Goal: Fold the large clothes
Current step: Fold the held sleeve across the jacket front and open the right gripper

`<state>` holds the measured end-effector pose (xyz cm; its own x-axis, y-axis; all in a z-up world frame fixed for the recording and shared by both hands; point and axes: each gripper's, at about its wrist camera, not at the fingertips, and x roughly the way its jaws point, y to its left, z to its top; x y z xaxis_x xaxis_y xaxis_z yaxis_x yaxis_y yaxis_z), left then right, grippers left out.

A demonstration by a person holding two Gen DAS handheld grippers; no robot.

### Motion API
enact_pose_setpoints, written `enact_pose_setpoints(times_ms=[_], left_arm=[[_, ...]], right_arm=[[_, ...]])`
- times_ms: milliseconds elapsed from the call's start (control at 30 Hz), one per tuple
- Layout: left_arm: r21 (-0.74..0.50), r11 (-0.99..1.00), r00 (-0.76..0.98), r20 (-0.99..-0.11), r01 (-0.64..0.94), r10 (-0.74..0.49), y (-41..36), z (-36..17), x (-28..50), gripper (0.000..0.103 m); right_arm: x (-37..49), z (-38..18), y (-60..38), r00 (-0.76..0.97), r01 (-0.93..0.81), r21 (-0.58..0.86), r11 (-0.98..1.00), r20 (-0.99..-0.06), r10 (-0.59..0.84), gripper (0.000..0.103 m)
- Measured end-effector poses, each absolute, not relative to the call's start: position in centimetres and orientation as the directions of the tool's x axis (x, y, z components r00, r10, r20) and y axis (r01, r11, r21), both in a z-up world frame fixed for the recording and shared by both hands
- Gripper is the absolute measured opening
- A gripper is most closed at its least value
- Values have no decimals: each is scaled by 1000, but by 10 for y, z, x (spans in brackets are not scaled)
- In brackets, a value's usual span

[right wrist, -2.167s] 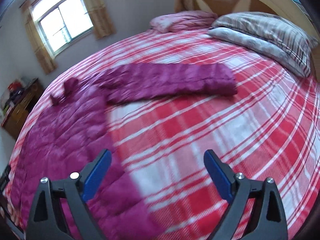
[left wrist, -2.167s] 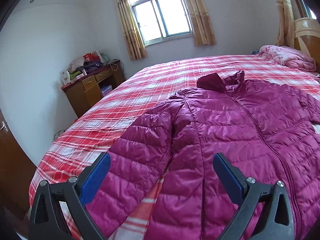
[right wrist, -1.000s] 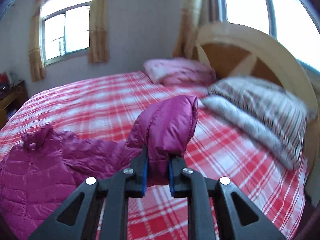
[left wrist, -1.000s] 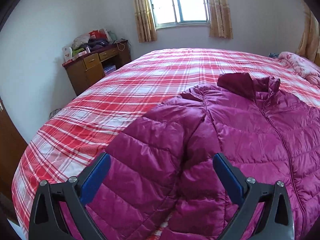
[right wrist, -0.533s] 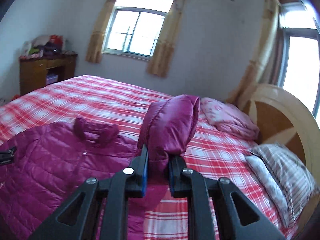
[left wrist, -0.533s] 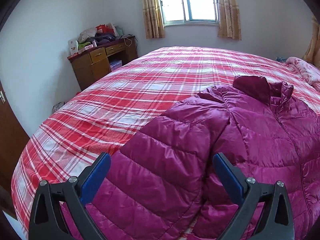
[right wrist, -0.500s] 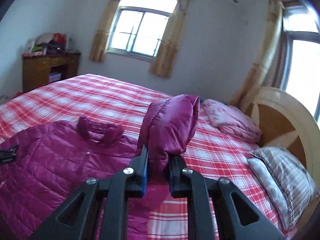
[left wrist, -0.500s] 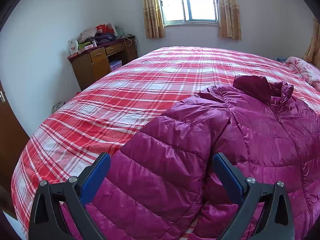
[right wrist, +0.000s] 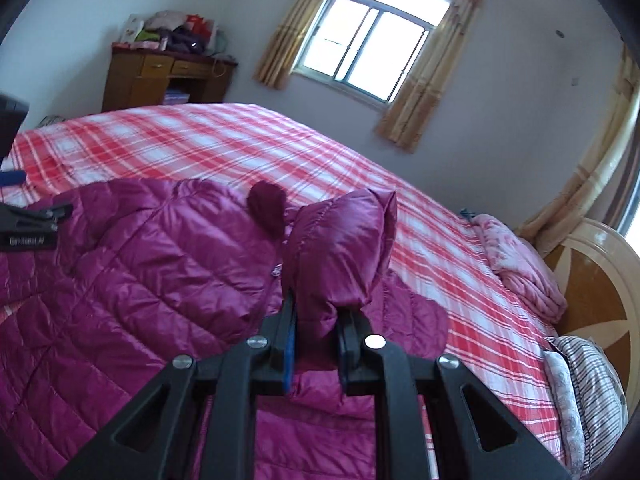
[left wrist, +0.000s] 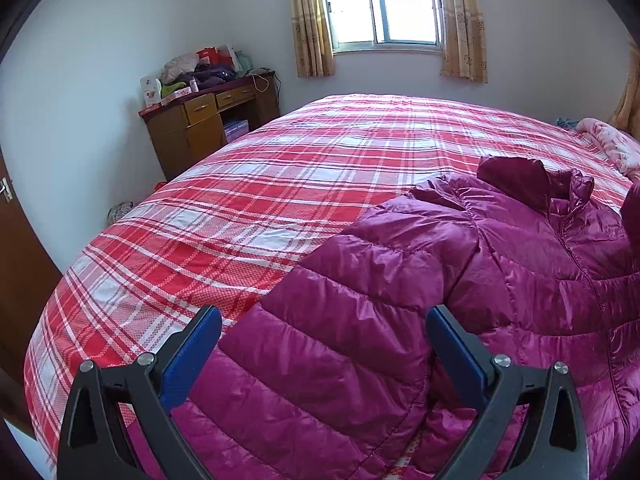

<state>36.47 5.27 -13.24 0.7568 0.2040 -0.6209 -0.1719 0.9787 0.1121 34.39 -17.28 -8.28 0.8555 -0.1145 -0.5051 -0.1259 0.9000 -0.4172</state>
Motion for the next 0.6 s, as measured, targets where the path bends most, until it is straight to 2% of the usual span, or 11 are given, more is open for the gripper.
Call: enact_pose_setpoints(times_ms=[367, 433, 467, 500, 533, 567, 600], left_arm=[[124, 978, 748, -630, -170, 210, 51, -135, 365, 102], [134, 977, 750, -627, -163, 211, 47, -134, 364, 102], [137, 977, 751, -626, -162, 212, 46, -134, 364, 102], [139, 977, 751, -625, -160, 212, 45, -133, 364, 102], [141, 977, 753, -623, -159, 212, 44, -132, 364, 102], [142, 977, 756, -619, -159, 213, 43, -131, 363, 102], [145, 976, 758, -616, -161, 216, 43, -129, 363, 102]], right_arm=[[340, -131, -147, 796, -243, -407, 880, -603, -60, 18], [340, -139, -146, 778, -256, -387, 886, -626, -48, 22], [340, -141, -145, 775, -269, -370, 889, -632, -29, 28], [338, -143, -144, 774, -282, -362, 888, -633, -12, 48], [334, -144, -140, 775, -304, -365, 880, -632, 5, 61], [328, -146, -134, 784, -319, -379, 869, -621, 17, 79], [321, -146, -129, 797, -334, -396, 855, -603, 32, 82]])
